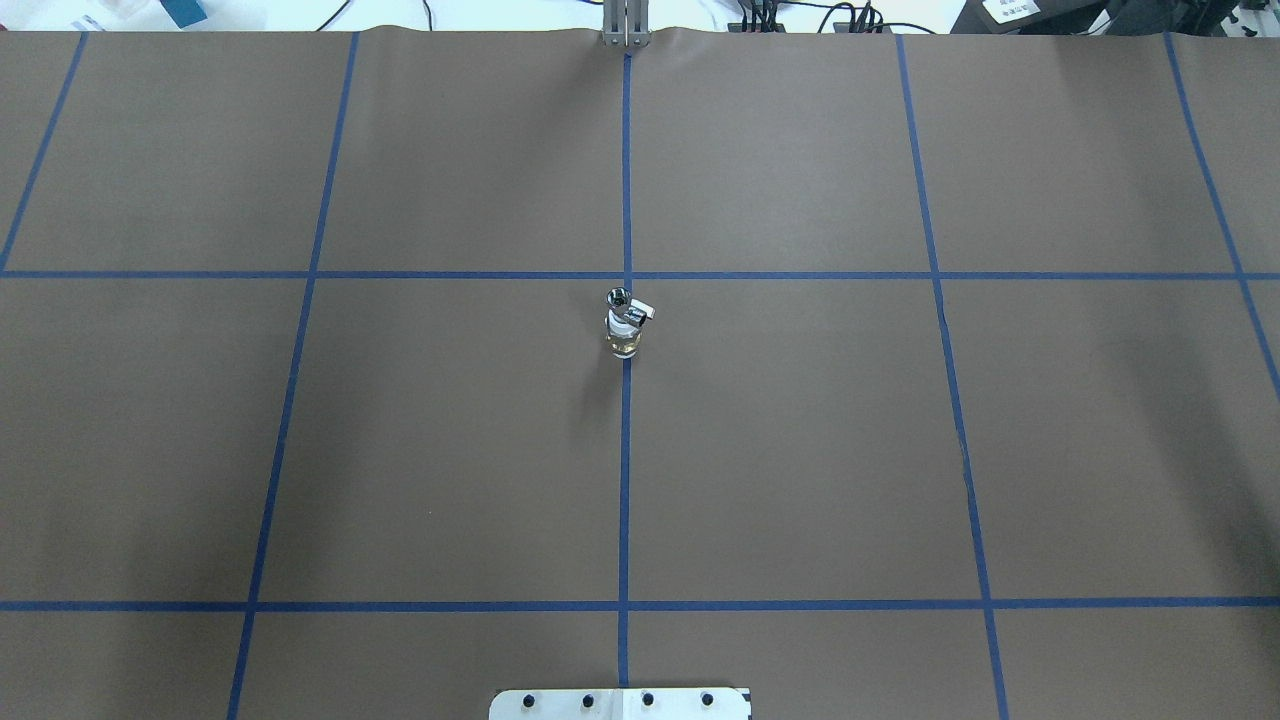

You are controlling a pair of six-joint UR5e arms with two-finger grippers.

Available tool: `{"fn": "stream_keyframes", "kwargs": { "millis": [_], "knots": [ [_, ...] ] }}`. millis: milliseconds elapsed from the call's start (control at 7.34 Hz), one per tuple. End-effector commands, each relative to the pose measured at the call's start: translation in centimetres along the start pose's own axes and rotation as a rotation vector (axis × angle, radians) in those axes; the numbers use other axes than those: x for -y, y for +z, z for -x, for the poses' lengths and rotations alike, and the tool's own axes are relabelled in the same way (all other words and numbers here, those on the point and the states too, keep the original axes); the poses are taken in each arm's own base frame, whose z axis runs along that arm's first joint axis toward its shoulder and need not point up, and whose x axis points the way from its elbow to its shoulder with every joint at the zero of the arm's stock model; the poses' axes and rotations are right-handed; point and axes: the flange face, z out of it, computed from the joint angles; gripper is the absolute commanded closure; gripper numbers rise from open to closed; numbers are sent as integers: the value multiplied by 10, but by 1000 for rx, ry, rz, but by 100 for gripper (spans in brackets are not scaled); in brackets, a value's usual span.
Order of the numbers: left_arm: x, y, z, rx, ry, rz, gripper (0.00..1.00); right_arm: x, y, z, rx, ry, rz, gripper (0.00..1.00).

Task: Assemble PPR valve and pipe with both arms

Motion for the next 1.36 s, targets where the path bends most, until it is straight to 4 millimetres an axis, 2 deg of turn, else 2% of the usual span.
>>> {"fn": "stream_keyframes", "kwargs": {
  "millis": [0, 272, 545, 1225],
  "knots": [
    [-5, 4, 0, -38, -1, 3, 0, -1, 2, 0, 11, 3, 6, 0],
    [1, -3, -5, -25, 10, -10, 0, -3, 4, 1, 39, 7, 13, 0],
    [8, -9, 5, 127, 22, -7, 0, -5, 4, 0, 39, 9, 14, 0],
    [0, -4, 10, 123, 10, 4, 0, -6, 5, 0, 51, 12, 19, 0]
  ]
}}
